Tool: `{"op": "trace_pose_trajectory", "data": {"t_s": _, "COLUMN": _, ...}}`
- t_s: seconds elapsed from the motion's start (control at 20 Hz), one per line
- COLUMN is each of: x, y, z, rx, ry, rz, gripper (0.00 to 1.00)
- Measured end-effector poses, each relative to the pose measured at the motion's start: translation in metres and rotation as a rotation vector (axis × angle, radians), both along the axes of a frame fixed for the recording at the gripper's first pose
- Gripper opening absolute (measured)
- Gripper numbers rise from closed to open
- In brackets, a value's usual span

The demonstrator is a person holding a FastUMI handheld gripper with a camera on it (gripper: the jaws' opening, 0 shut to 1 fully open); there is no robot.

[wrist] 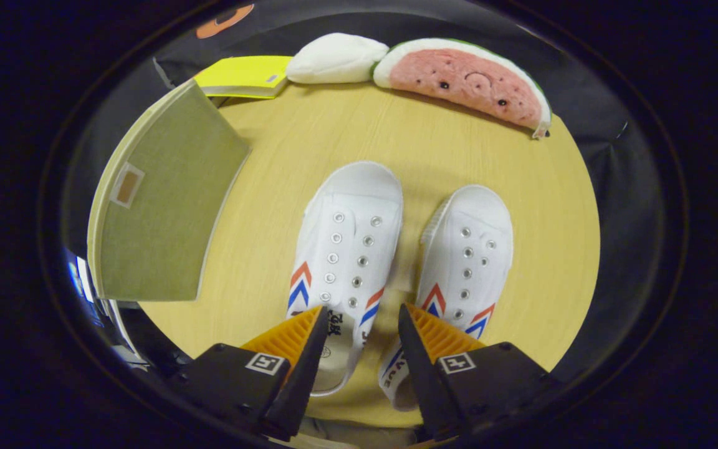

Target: Open the storage box then place both shoes into the box .Put the left shoe in first, then the right shoe, with the right side of both shoes facing outward in a uniform manner.

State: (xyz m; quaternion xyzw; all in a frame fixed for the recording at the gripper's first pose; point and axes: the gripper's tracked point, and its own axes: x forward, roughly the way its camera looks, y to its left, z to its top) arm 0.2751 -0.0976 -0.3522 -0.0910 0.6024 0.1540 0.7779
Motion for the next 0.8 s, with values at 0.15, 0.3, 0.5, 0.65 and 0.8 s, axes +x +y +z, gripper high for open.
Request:
{"op": "trace_pose_trajectory", "data": {"t_s": 0.15, "x": 0.004, "y": 0.01, "z": -0.014, "rx": 0.063, "ry": 0.026, "rz": -0.012, "gripper": 0.5}}
{"op": "trace_pose_trajectory", "data": {"t_s": 0.3, "x": 0.0, "y": 0.009, "z": -0.01, "rx": 0.089, "ry": 0.01, "rz": 0.003, "gripper": 0.2}}
{"op": "trace_pose_trajectory", "data": {"t_s": 0.5, "x": -0.002, "y": 0.007, "z": 0.004, "rx": 0.096, "ry": -0.042, "rz": -0.036, "gripper": 0.07}}
{"op": "trace_pose_trajectory", "data": {"t_s": 0.65, "x": -0.014, "y": 0.013, "z": 0.025, "rx": 0.068, "ry": -0.055, "rz": -0.036, "gripper": 0.06}}
{"op": "trace_pose_trajectory", "data": {"t_s": 0.8, "x": -0.018, "y": 0.029, "z": 0.048, "rx": 0.151, "ry": -0.071, "rz": -0.116, "gripper": 0.06}}
